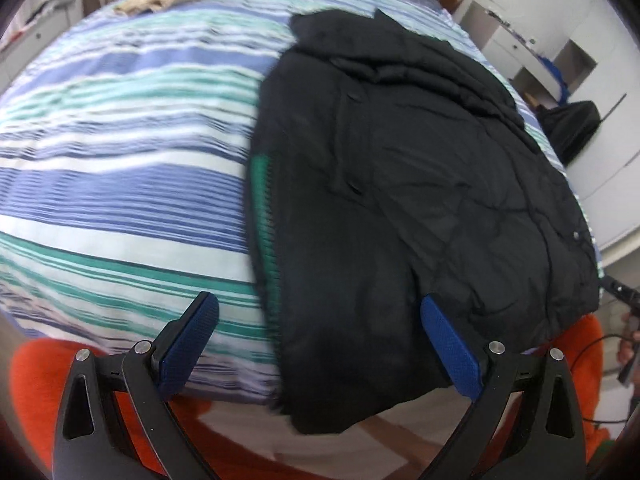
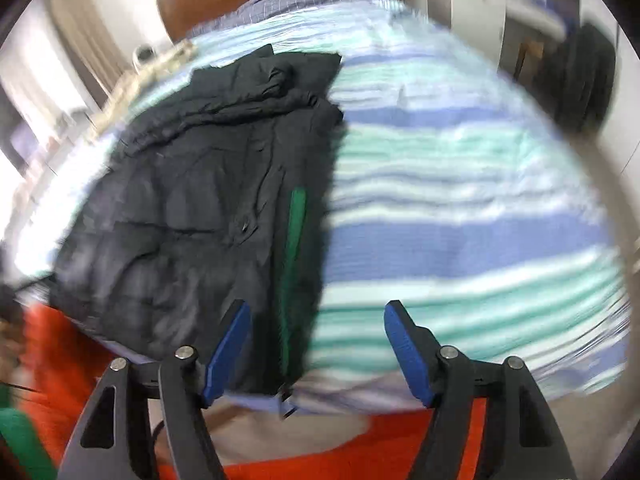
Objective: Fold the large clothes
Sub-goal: 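Grasp the jacket hem edge with both tools and lift it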
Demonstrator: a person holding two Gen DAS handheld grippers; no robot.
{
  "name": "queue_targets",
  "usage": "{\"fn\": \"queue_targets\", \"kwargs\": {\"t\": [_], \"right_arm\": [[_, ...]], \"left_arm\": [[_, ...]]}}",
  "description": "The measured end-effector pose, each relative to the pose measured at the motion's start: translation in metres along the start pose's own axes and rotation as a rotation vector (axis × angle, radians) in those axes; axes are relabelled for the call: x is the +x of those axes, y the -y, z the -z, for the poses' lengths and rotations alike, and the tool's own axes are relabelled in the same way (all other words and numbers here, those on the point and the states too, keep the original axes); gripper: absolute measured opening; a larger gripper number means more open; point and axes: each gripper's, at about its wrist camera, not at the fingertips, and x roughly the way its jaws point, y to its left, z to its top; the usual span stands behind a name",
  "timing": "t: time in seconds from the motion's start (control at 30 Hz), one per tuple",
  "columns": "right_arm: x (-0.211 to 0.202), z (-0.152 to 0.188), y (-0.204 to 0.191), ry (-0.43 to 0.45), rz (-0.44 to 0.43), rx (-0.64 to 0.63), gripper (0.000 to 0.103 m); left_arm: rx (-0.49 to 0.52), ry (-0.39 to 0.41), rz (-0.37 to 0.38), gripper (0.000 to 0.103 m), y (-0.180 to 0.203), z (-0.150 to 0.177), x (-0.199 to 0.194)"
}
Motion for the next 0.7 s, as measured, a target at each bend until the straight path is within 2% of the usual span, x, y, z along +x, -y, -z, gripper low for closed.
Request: {"fn": "queue_targets", "kwargs": {"t": [0.1,0.2,0.27,0.3,0.37,0.4,0.43,0.47,0.5,0.57,0.7], "right_arm": [[0.023,0.005,0.005,-0.021,-0.096,0.056,0.075],[0.048,0.004,0.003,-0.065,-0.111,0.074,0.077],[0.051,0.003,0.001,-0.069,-0.121,0.069,0.077],[0.050,0.004,0.000,-0.071,-0.137,0.072,0.077],[0.046,0.003,0.000,-0.081,-0.183,0.071,0.076],[0.045,0.002,-0.003,-0.094,-0.180,0.053,0.069],[0.046,0.002,-0.007,-0.106,-0.163,0.032,0.060],[0.048,0.002,-0.012,-0.121,-0.146,-0.001,0.036],[0.047,0.002,-0.016,-0.126,-0.146,-0.014,0.030],[0.047,-0.001,-0.023,-0.130,-0.139,-0.036,0.022],[0.028,-0.014,-0.034,-0.108,-0.199,-0.058,0.016]], "left_arm": [[0.040,-0.016,-0.014,0.101,0.012,0.000,0.009],[0.056,-0.031,-0.002,0.099,0.017,0.002,0.011],[0.060,-0.052,0.005,0.085,0.019,0.002,0.011],[0.063,-0.056,-0.004,0.082,0.019,0.002,0.011],[0.068,-0.063,-0.017,0.067,0.021,0.002,0.009],[0.067,-0.065,-0.019,0.062,0.020,0.003,0.008],[0.064,-0.068,-0.013,0.047,0.021,0.003,0.006],[0.058,-0.068,0.004,0.034,0.021,0.002,0.003],[0.052,-0.065,0.018,0.030,0.020,0.001,0.000],[0.046,-0.055,0.032,0.023,0.021,-0.002,-0.009],[0.057,-0.004,0.061,0.022,0.025,-0.012,-0.042]]}}
